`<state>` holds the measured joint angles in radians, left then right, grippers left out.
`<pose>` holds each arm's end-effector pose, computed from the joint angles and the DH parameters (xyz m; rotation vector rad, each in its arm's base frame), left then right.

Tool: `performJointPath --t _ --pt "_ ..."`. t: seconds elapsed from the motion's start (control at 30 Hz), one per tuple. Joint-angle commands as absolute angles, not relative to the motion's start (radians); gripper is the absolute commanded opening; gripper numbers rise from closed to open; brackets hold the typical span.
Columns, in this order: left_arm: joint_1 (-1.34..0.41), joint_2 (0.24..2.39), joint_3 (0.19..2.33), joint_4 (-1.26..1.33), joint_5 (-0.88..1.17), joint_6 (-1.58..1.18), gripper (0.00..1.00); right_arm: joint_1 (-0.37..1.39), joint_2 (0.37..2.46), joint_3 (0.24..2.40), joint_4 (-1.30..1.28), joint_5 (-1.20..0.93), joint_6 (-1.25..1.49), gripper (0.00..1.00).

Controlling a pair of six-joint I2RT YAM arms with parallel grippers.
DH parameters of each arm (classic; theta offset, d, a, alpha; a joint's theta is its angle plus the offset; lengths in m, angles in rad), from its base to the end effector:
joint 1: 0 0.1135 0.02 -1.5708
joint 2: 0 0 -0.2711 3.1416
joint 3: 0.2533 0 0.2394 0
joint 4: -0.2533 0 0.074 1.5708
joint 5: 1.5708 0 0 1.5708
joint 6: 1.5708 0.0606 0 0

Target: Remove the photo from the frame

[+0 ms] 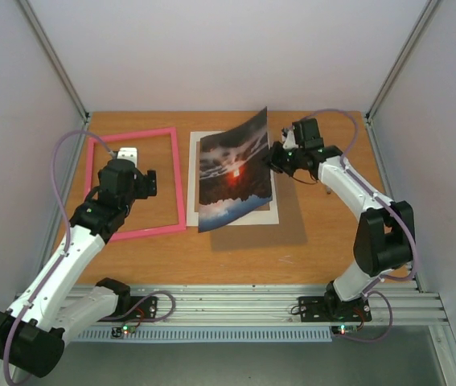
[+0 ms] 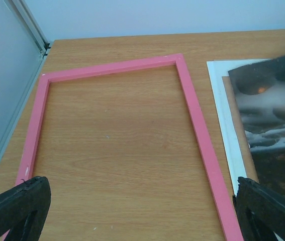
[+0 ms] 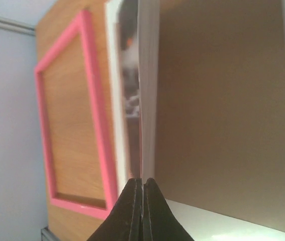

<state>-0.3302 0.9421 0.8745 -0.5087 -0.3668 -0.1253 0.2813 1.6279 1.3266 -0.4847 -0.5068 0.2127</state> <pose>0.2013 -0.0460 0.3058 0.0045 2.1068 0.1219 0.3418 0.1294 0.2828 -0.3353 2.3615 0.8355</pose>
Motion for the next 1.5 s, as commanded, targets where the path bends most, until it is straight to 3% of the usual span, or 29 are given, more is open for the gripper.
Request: performJointPath --t 0.0,0.27,0.83,1.2,1.47 --pt "-0.323 0.939 0.867 -0.475 -0.372 -0.122 0.99 0.234 1.628 1.187 -0.329 -0.53 0.243 0.01" --pt "-0.323 0.954 0.867 -0.474 -0.357 -0.124 0.99 0.177 1.651 1.006 -0.205 -0.569 0.225 0.01" --pt "-0.323 0.966 0.867 -0.477 -0.357 -0.129 0.99 0.117 1.772 1.003 -0.201 -0.593 0.136 0.07" --pt "-0.323 0.932 0.842 -0.456 -0.326 -0.202 0.99 0.105 1.719 1.006 -0.339 -0.488 0.064 0.47" --pt "-0.323 0.831 0.826 -0.454 -0.295 -0.204 0.99 0.099 1.532 0.995 -0.536 -0.334 -0.002 0.66"
